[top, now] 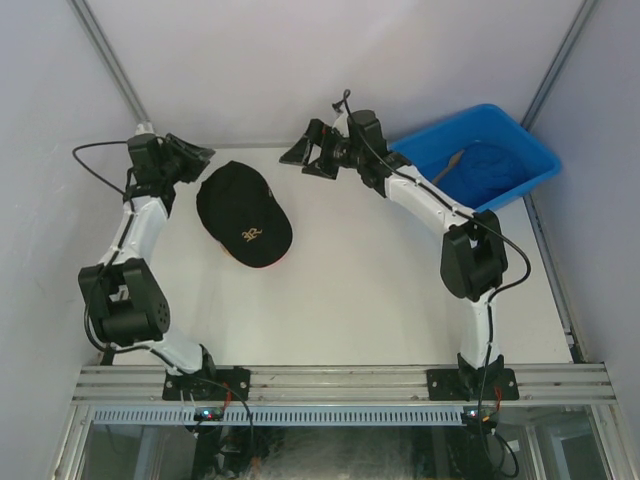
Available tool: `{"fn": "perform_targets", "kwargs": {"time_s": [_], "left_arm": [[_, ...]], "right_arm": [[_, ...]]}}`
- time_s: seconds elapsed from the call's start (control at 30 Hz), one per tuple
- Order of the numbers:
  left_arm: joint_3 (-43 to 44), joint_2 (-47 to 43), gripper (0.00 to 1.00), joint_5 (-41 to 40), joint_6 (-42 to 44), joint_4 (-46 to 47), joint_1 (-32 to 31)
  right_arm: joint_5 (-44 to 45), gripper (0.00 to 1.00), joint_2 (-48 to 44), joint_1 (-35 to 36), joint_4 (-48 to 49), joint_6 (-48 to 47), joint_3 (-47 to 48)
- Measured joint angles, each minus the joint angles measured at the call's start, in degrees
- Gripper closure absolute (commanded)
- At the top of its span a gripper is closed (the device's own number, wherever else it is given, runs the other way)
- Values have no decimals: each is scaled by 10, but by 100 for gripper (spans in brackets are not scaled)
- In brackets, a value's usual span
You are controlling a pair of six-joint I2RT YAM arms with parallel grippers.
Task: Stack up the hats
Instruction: Stack the hat on the hat.
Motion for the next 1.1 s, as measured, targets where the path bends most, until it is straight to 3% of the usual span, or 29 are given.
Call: {"fn": "perform_targets", "kwargs": {"time_s": [0.37, 0.67, 0.87, 1.1], "left_arm": [[-9, -116, 62, -66, -64, 7, 42], [-265, -359, 78, -192, -111, -1, 43], [-340, -352, 84, -237, -143, -52, 33], [-344, -313, 85, -249, -162, -63, 21]], "right_arm": [[-61, 4, 48, -17, 113, 53, 30], [-79, 6, 146, -14, 124, 85, 104], [-86, 11, 208, -3, 125, 114, 168], [-103, 17, 242, 17, 127, 141, 184]]}}
